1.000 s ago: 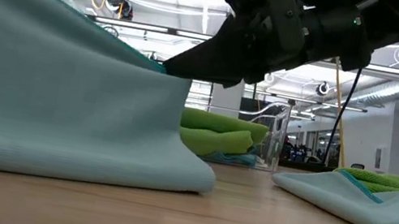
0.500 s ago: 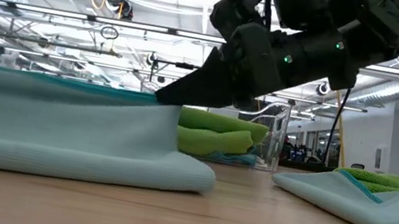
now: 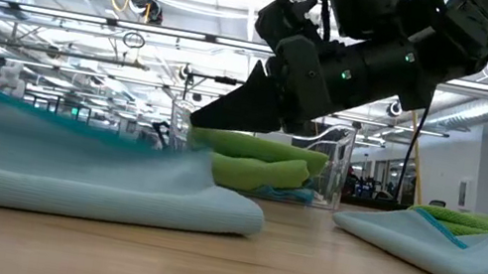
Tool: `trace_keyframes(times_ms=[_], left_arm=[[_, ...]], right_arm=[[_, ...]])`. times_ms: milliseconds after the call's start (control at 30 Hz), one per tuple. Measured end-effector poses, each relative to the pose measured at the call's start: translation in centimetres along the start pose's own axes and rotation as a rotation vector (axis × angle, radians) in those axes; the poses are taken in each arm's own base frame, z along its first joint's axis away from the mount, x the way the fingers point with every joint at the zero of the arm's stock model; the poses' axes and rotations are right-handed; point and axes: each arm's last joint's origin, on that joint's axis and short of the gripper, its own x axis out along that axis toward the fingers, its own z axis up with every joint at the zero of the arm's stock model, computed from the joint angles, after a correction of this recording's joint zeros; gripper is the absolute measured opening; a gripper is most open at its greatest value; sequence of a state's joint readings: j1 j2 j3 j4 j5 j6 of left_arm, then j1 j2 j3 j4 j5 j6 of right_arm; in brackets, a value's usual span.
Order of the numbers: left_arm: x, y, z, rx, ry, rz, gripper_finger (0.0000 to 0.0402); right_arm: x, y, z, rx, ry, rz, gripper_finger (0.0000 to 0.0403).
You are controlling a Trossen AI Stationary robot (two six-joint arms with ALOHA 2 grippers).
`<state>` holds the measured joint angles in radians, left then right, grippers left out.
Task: Fold microfiber towels
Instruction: Fold the blue left microfiber cloth
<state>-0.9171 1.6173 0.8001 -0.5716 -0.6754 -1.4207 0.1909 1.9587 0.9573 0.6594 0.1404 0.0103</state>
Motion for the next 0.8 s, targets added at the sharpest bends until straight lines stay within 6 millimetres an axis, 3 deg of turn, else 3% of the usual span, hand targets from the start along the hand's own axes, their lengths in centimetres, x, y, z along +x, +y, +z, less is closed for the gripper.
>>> trace_keyframes(times_ms=[267,400,500,633,800], left_arm=[[0.0,0.4,0.3,0.017,0.007,0.040,0.0121],[-1.3,0.9,1.4,0.020,0.039,0.062,0.0147],[-2.8,1.2,2.7,0.017,0.015,0.050,0.0154],[-3.8,1.0,3.8,0.030,-0.177,0.004,0.0149],[-1.4,-0.2,3.3,0.115,-0.337,-0.041,0.0130]], right_arm=[[0.0,-0.2,0.0,0.002,0.004,-0.072,0.0137],[-0.2,0.9,0.0,0.005,-0.004,-0.045,0.0153],[-0.4,2.1,0.0,0.005,-0.012,-0.011,0.0154],[-0.7,3.6,0.4,0.026,-0.053,0.024,0.0147],[-0.3,4.4,0.4,0.048,-0.143,0.025,0.0113]])
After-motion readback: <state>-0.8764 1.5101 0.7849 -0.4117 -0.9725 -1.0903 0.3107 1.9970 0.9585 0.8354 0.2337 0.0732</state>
